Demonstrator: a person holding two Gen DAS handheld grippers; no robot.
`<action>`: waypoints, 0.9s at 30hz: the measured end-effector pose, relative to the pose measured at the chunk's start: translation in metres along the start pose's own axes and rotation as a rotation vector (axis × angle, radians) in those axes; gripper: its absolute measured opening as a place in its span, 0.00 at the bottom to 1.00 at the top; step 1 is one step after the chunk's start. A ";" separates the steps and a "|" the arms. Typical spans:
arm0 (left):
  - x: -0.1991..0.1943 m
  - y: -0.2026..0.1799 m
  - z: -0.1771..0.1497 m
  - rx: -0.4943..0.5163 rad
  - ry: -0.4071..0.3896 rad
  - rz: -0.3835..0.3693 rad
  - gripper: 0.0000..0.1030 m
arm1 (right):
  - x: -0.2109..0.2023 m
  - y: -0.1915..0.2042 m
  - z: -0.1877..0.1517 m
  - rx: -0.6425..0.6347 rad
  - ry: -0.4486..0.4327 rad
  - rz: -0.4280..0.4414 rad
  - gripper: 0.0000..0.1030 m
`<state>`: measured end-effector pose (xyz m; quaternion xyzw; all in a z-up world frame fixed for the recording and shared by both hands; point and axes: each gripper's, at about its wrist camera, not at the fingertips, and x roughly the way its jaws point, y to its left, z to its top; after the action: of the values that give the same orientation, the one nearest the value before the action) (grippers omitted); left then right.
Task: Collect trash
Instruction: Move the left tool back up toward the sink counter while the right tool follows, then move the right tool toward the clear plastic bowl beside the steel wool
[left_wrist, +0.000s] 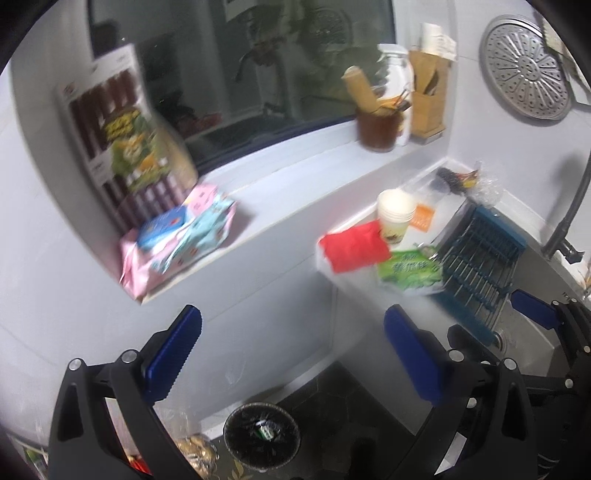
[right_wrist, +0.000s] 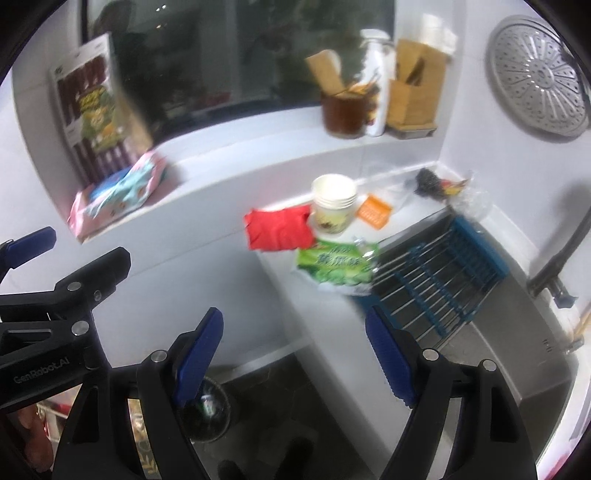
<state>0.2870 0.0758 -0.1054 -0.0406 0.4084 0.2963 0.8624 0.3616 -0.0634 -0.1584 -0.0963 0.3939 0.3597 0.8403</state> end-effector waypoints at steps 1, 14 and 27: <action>0.001 -0.003 0.002 0.004 -0.003 -0.001 0.94 | 0.000 -0.004 0.002 0.003 -0.004 -0.004 0.75; 0.026 -0.057 0.048 0.042 -0.010 -0.038 0.94 | 0.022 -0.077 0.038 0.028 -0.034 -0.064 0.75; 0.049 -0.108 0.091 0.053 -0.017 -0.054 0.94 | 0.059 -0.133 0.067 -0.009 -0.024 -0.068 0.75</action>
<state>0.4316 0.0395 -0.0997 -0.0261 0.4074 0.2621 0.8744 0.5174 -0.0988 -0.1728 -0.1091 0.3786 0.3341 0.8562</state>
